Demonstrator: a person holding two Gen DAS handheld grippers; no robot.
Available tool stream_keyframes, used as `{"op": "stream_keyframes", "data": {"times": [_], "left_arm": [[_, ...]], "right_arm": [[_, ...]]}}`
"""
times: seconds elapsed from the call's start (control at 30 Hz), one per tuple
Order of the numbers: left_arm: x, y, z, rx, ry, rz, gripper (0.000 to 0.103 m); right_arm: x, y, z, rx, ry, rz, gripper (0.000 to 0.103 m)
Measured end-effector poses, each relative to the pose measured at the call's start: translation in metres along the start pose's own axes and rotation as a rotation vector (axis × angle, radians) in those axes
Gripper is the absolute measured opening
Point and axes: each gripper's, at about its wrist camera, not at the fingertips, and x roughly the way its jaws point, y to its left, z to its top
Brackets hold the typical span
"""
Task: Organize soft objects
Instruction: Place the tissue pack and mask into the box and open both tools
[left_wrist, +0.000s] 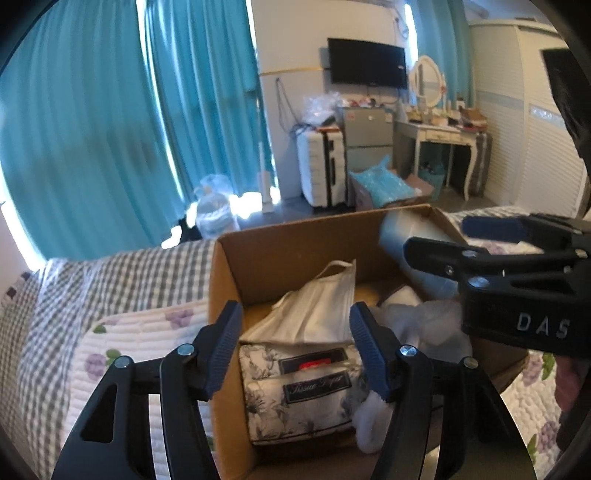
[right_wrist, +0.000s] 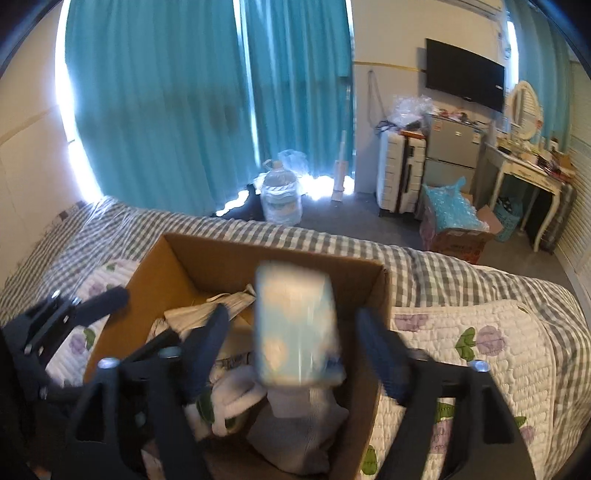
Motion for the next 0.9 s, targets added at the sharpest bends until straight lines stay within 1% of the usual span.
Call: {"op": "stream_keyframes", "data": {"times": [0.03,0.1,0.13,0.17,0.23,0.3,0.4,0.43,0.5,0.57,0.63,0.7,0.77,0.87,0.9], "left_arm": [[-0.001,0.002,0.000,0.001,-0.002,0.002,0.062],[-0.007,0.005,-0.002,0.003,-0.007,0.006,0.066],[-0.009,0.007,-0.002,0.003,-0.008,0.002,0.074],[-0.013,0.008,-0.002,0.004,-0.007,-0.004,0.077],[-0.021,0.010,-0.002,0.006,-0.009,0.009,0.077],[-0.035,0.012,-0.001,0.004,-0.030,0.022,0.077],[-0.063,0.018,0.004,-0.003,-0.057,0.023,0.079],[-0.077,0.019,0.006,-0.007,-0.071,0.024,0.081],[-0.101,0.023,0.008,-0.017,-0.100,0.025,0.085],[-0.125,0.026,0.008,-0.034,-0.136,0.029,0.086],[-0.147,0.031,0.008,-0.051,-0.165,0.024,0.086],[-0.170,0.037,0.006,-0.061,-0.190,0.020,0.087],[-0.185,0.039,0.002,-0.064,-0.209,0.022,0.103],[-0.203,0.045,-0.008,-0.070,-0.232,0.023,0.103],[-0.208,0.046,-0.011,-0.075,-0.245,0.025,0.103]], "right_arm": [[-0.003,0.001,0.001,0.002,-0.009,-0.004,0.078],[-0.013,0.005,0.004,-0.001,-0.022,-0.008,0.078],[-0.020,0.007,0.005,-0.006,-0.029,-0.013,0.078],[-0.030,0.010,0.006,-0.011,-0.039,-0.021,0.078],[-0.048,0.016,0.009,-0.019,-0.059,-0.035,0.081],[-0.071,0.020,0.012,-0.028,-0.079,-0.040,0.083],[-0.113,0.027,0.018,-0.047,-0.120,-0.070,0.084],[-0.129,0.029,0.020,-0.050,-0.137,-0.075,0.086],[-0.157,0.033,0.022,-0.046,-0.165,-0.088,0.093],[-0.182,0.037,0.022,-0.049,-0.187,-0.089,0.094],[-0.203,0.042,0.018,-0.055,-0.185,-0.071,0.095],[-0.218,0.046,0.010,-0.062,-0.189,-0.073,0.095],[-0.228,0.051,0.000,-0.069,-0.196,-0.083,0.096],[-0.236,0.056,-0.020,-0.064,-0.194,-0.070,0.103],[-0.236,0.055,-0.025,-0.065,-0.193,-0.067,0.103]]}}
